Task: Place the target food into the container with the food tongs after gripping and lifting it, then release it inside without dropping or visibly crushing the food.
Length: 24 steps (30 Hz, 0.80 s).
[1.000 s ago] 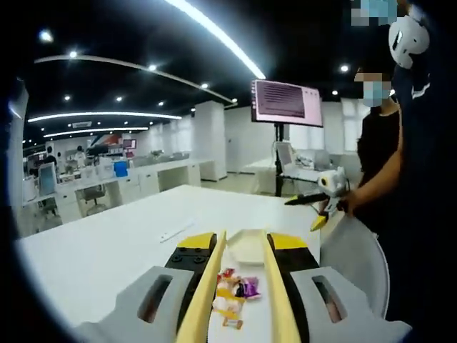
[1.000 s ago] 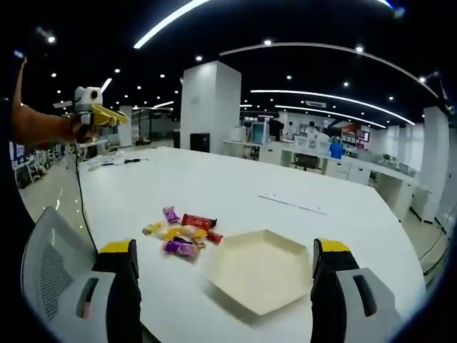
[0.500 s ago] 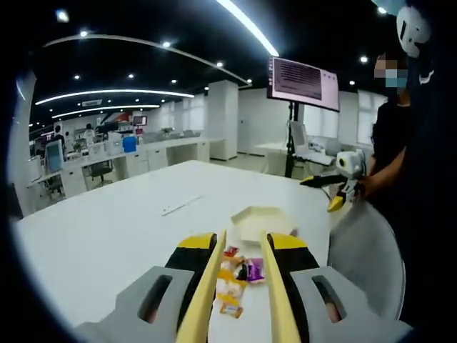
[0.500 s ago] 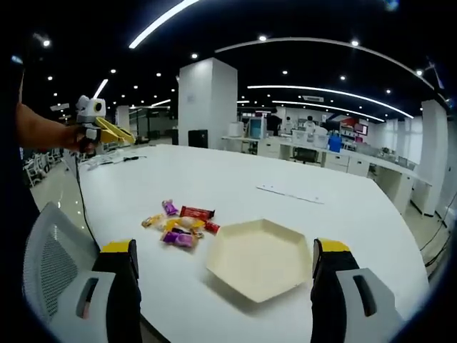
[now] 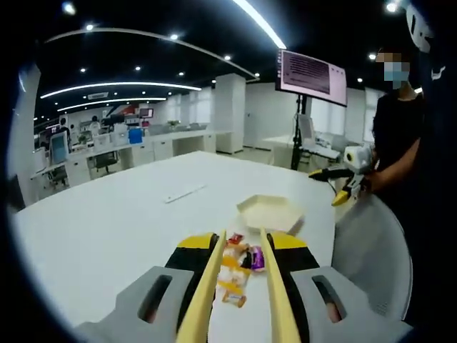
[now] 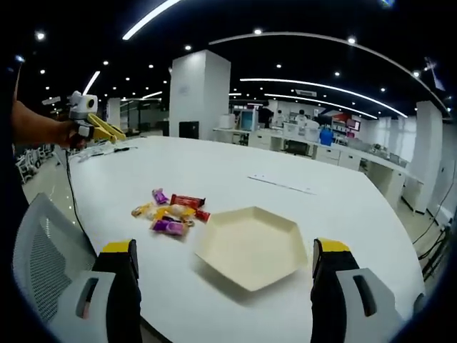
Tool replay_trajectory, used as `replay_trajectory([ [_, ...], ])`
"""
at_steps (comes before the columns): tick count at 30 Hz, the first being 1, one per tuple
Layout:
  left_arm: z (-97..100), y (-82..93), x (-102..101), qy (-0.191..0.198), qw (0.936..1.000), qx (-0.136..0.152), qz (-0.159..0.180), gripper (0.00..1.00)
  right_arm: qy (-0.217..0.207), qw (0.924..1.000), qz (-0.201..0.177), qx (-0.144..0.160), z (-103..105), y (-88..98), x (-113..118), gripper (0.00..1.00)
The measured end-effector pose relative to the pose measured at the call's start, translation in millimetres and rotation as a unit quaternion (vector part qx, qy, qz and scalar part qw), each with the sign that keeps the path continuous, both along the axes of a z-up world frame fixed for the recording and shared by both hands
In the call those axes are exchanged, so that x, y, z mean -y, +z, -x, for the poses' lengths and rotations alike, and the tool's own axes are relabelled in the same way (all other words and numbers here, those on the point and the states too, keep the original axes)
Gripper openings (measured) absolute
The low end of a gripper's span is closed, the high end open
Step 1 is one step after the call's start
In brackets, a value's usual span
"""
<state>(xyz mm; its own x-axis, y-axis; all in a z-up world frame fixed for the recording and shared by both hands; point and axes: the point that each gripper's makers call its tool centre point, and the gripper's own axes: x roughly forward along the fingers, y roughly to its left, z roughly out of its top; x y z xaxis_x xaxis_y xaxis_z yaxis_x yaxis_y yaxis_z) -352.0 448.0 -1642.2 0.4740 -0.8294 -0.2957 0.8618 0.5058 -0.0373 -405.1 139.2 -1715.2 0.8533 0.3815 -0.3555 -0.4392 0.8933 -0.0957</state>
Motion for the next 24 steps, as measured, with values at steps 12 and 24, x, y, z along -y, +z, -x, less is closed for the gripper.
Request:
replay_trajectory([
  [12, -10.1, -74.8, 21.3, -0.014, 0.996, -0.004, -0.088, 0.24, 0.006, 0.9999, 0.003, 0.007, 0.1, 1.6, -2.4, 1.0],
  [24, -33.4, -130.9, 43.5, -0.102, 0.9746, 0.003, -0.199, 0.24, 0.022, 0.9995, -0.022, 0.002, 1.9, 1.9, -6.9, 1.0],
])
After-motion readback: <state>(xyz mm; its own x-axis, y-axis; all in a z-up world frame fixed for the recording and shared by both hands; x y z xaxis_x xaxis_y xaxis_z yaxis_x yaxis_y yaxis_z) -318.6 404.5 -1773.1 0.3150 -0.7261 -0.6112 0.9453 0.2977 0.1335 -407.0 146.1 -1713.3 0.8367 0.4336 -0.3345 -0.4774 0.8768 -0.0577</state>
